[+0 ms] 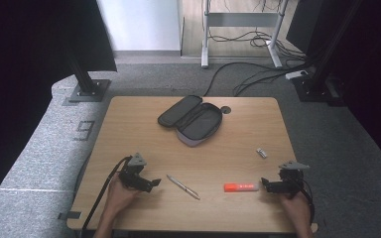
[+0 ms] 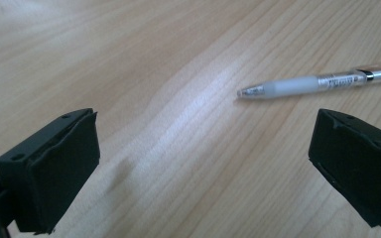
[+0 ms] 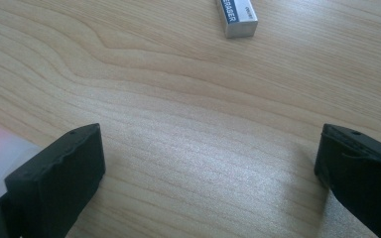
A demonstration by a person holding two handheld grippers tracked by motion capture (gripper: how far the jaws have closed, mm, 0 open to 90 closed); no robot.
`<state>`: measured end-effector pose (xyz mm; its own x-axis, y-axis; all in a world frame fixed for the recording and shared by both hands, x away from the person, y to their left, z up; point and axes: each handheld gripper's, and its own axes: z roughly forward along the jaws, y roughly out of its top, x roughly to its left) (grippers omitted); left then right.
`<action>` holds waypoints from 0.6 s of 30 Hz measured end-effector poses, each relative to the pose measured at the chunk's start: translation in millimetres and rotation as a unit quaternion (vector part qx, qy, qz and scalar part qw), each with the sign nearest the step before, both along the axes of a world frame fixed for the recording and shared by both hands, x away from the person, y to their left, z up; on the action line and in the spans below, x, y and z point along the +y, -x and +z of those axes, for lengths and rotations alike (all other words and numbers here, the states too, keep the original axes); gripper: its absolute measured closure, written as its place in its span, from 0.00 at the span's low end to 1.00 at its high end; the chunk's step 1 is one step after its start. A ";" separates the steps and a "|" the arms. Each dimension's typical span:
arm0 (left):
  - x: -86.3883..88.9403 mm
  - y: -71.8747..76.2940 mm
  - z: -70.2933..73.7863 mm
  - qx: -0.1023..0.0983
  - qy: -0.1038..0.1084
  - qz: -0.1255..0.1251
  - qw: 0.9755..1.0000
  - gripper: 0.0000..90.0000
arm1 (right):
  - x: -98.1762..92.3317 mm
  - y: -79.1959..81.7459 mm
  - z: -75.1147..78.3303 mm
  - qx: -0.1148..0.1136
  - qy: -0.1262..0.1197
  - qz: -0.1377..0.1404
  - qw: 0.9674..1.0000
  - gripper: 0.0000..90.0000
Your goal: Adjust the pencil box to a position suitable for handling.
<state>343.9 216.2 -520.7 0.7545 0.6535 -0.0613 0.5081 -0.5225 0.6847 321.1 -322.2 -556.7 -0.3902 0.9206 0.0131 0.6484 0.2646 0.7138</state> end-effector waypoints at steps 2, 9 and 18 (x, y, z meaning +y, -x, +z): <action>-1.4 -1.0 1.7 0.000 -0.004 -0.002 1.000 0.00 | 0.0 0.0 0.0 0.000 0.000 0.000 1.000 0.00; -4.9 -3.7 8.0 -0.009 -0.008 -0.008 1.000 0.00 | 0.0 0.0 0.0 0.000 0.000 0.000 1.000 0.00; -13.6 -10.8 17.0 -0.019 -0.004 -0.021 1.000 0.00 | 0.0 0.0 0.0 0.000 0.000 0.000 1.000 0.00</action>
